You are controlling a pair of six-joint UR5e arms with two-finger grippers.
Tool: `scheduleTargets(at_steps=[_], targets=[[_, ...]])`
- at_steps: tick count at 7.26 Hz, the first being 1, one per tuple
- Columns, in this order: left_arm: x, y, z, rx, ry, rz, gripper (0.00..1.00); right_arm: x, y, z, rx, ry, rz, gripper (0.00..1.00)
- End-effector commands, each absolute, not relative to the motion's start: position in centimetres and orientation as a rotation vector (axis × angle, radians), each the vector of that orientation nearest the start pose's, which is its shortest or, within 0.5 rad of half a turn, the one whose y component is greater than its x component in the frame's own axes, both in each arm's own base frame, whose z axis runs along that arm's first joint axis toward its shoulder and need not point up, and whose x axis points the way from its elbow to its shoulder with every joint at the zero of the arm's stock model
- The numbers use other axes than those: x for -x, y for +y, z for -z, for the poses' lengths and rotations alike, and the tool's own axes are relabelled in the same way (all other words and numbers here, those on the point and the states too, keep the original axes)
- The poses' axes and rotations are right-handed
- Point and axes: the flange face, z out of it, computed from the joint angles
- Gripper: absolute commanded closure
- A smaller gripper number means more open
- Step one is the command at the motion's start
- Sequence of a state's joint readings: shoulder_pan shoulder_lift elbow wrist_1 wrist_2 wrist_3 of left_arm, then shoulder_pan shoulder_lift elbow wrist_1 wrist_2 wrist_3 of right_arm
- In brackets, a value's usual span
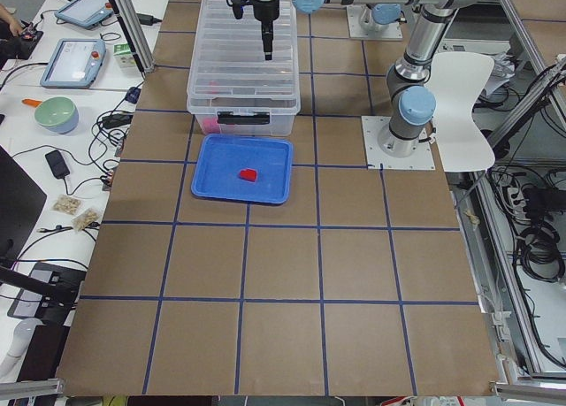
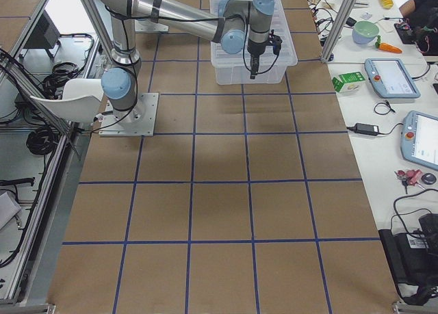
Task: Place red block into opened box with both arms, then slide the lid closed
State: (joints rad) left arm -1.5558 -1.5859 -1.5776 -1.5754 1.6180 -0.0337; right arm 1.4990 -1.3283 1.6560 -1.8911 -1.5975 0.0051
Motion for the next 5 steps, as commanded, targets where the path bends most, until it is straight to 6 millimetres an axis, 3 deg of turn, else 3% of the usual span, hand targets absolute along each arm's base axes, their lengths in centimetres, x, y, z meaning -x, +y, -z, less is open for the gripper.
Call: scheduleTargets(at_steps=[1, 5], targets=[[12.1, -49.73, -47.85, 0.075, 3.093, -0.035, 0.0, -6.41, -58.14, -34.87, -0.167, 3.165, -0.032, 0.0], [12.16, -49.69, -47.77, 0.073, 3.091, -0.037, 0.0, -5.62, -58.06, -35.35, -0.128, 3.221, -0.023, 0.0]])
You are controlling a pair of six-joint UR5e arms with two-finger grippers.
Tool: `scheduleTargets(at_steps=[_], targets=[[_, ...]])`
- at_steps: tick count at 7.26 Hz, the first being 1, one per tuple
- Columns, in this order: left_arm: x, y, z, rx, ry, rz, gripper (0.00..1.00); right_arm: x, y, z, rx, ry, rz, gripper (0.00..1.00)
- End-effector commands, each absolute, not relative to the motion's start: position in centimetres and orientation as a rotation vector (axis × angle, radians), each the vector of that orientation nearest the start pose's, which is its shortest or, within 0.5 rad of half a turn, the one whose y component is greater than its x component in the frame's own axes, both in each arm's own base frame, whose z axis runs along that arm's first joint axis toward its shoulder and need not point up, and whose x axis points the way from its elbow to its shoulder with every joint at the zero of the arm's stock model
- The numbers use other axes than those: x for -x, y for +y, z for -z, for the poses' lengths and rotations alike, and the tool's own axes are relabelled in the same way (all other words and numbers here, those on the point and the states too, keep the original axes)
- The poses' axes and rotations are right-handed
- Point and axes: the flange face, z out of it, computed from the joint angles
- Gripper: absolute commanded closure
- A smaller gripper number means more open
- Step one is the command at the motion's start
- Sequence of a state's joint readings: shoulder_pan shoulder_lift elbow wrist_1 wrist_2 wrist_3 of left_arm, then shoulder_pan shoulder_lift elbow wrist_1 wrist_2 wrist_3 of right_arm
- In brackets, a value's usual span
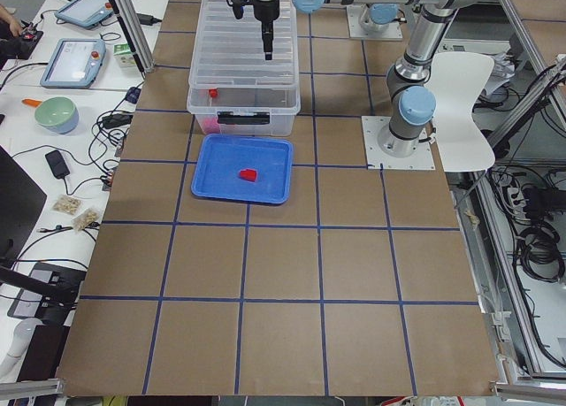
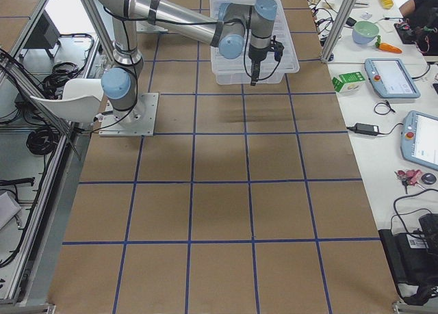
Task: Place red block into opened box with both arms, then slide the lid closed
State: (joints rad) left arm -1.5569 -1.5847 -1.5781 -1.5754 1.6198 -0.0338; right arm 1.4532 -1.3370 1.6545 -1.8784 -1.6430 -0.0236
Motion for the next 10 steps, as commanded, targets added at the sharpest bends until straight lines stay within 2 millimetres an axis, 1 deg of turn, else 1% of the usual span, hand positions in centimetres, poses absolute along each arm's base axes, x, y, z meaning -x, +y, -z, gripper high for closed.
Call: scheduleTargets(at_steps=[1, 3, 5, 7, 8, 9, 10], targets=[[12.2, -49.7, -47.7, 0.073, 3.093, -0.04, 0.0, -5.0, -58.1, -35.4, -0.113, 3.223, -0.023, 0.0], [12.2, -49.7, -47.7, 0.073, 3.094, -0.04, 0.0, -1.3, -58.3, -35.4, -0.098, 3.22, -0.039, 0.0], [12.3, -49.8, -47.6, 0.07, 3.094, -0.042, 0.0, 1.1, -58.3, -35.5, -0.064, 3.245, -0.049, 0.0], [12.5, -49.7, -47.5, 0.077, 3.095, -0.046, 0.0, 2.6, -58.2, -35.5, -0.017, 3.252, -0.059, 0.0], [12.4, -49.7, -47.6, 0.082, 3.095, -0.042, 0.0, 3.7, -58.2, -35.5, 0.003, 3.251, -0.064, 0.0], [12.4, -49.8, -47.6, 0.08, 3.094, -0.039, 0.0, 4.4, -58.1, -35.5, 0.008, 3.25, -0.068, 0.0], [12.4, -49.7, -47.5, 0.082, 3.095, -0.044, 0.0, 4.5, -58.1, -35.5, 0.008, 3.25, -0.066, 0.0]])
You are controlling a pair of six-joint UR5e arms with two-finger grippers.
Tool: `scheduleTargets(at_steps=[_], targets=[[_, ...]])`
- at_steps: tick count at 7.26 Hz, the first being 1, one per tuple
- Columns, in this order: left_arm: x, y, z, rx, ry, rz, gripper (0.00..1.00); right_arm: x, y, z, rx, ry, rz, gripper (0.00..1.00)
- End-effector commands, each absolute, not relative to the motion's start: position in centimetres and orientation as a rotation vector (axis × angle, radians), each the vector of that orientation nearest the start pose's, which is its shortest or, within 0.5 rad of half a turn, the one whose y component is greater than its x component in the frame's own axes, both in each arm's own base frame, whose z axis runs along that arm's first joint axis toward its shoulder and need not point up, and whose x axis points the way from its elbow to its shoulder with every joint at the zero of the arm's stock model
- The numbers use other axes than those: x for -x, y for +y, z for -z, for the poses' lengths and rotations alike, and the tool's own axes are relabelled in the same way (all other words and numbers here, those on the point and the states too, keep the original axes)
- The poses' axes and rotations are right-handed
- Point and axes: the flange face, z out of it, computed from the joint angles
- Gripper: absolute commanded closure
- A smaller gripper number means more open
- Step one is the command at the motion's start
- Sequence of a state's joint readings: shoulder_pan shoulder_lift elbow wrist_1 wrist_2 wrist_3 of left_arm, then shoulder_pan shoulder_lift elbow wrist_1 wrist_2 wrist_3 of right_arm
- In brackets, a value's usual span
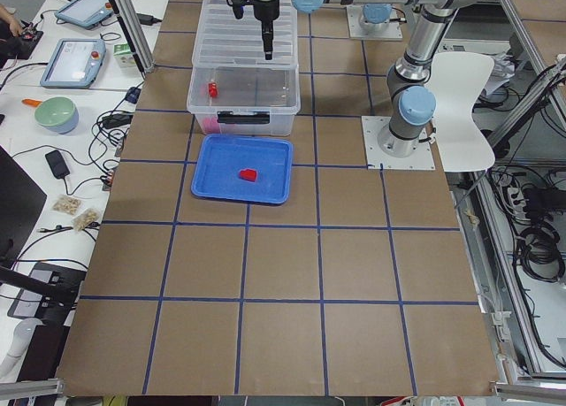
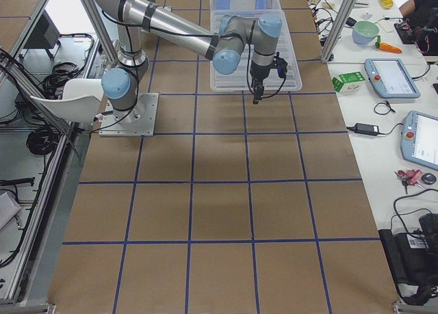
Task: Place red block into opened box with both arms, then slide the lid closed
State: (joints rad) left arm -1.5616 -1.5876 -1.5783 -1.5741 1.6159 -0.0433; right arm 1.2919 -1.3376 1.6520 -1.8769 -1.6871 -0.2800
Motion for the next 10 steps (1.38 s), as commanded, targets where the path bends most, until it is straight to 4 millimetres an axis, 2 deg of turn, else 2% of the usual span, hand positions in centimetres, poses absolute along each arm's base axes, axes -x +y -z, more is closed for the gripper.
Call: scheduleTargets(at_steps=[1, 6, 8, 10], targets=[[12.5, -49.7, -47.6, 0.077, 3.095, -0.042, 0.0, 4.6, -58.1, -35.6, 0.006, 3.259, -0.071, 0.0], [12.4, -49.8, -47.6, 0.08, 3.095, -0.039, 0.0, 4.6, -58.1, -35.7, 0.016, 3.265, -0.072, 0.0], [12.4, -49.8, -47.8, 0.08, 3.096, -0.034, 0.0, 3.5, -57.2, -38.5, 0.013, 3.248, -0.014, 0.0], [12.4, -49.9, -47.9, 0.08, 3.094, -0.032, 0.0, 2.2, -55.0, -42.8, -0.002, 3.175, -0.028, 0.0]])
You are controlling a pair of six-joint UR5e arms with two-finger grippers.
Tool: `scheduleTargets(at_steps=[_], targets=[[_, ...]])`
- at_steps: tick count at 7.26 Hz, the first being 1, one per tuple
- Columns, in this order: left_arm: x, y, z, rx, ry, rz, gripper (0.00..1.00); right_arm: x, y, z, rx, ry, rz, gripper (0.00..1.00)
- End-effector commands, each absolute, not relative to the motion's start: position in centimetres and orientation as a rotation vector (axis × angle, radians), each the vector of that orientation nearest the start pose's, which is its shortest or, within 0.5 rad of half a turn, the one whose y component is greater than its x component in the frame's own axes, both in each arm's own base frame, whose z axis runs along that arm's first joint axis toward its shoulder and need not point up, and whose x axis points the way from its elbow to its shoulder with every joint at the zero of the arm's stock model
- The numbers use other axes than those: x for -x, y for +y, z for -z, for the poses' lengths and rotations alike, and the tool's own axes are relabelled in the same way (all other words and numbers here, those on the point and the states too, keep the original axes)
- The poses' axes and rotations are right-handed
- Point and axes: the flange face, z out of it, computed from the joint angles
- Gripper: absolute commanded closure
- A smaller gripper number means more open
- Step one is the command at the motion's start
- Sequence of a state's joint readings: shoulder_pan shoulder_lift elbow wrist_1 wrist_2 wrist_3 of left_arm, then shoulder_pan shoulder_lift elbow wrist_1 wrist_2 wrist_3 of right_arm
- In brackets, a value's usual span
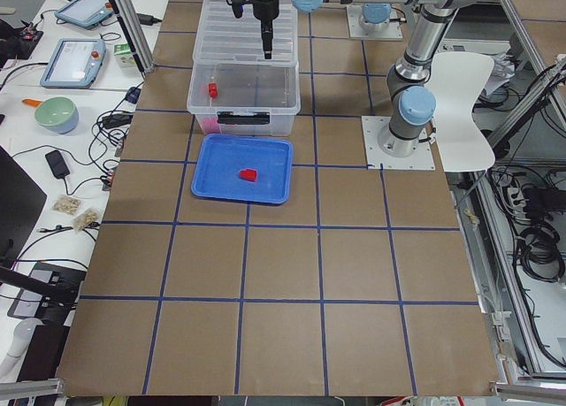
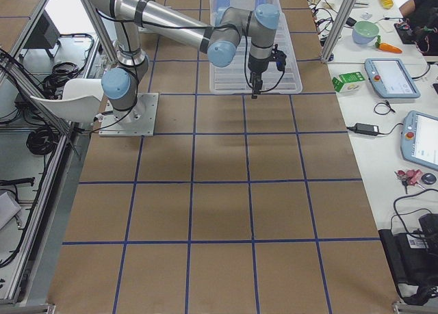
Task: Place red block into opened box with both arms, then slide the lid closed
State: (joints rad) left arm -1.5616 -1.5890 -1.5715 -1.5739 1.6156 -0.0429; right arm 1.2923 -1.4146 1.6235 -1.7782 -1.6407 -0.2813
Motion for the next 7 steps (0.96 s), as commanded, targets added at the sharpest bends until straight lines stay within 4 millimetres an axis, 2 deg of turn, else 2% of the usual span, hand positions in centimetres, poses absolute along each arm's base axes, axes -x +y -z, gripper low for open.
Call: scheduleTargets(at_steps=[1, 2, 3, 5, 6, 7], targets=[[12.4, -49.9, -47.9, 0.08, 3.096, -0.03, 0.0, 1.8, -53.7, -45.6, -0.002, 3.173, -0.029, 0.0], [12.4, -49.9, -47.9, 0.08, 3.094, -0.03, 0.0, 1.3, -52.4, -47.6, 0.001, 3.169, -0.048, 0.0], [12.2, -49.9, -48.0, 0.08, 3.091, -0.027, 0.0, 0.7, -51.2, -47.6, -0.003, 3.144, -0.149, 0.0], [12.0, -49.9, -48.1, 0.078, 3.09, -0.025, 0.0, -0.4, -50.9, -47.5, -0.072, 3.137, -0.181, 0.0], [11.5, -50.1, -48.2, 0.092, 3.091, -0.024, 0.0, -3.4, -51.0, -47.8, -0.127, 3.156, -0.162, 0.0], [9.4, -50.5, -47.9, 0.099, 3.092, -0.036, 0.0, -6.3, -50.8, -48.2, -0.124, 3.175, -0.128, 0.0]])
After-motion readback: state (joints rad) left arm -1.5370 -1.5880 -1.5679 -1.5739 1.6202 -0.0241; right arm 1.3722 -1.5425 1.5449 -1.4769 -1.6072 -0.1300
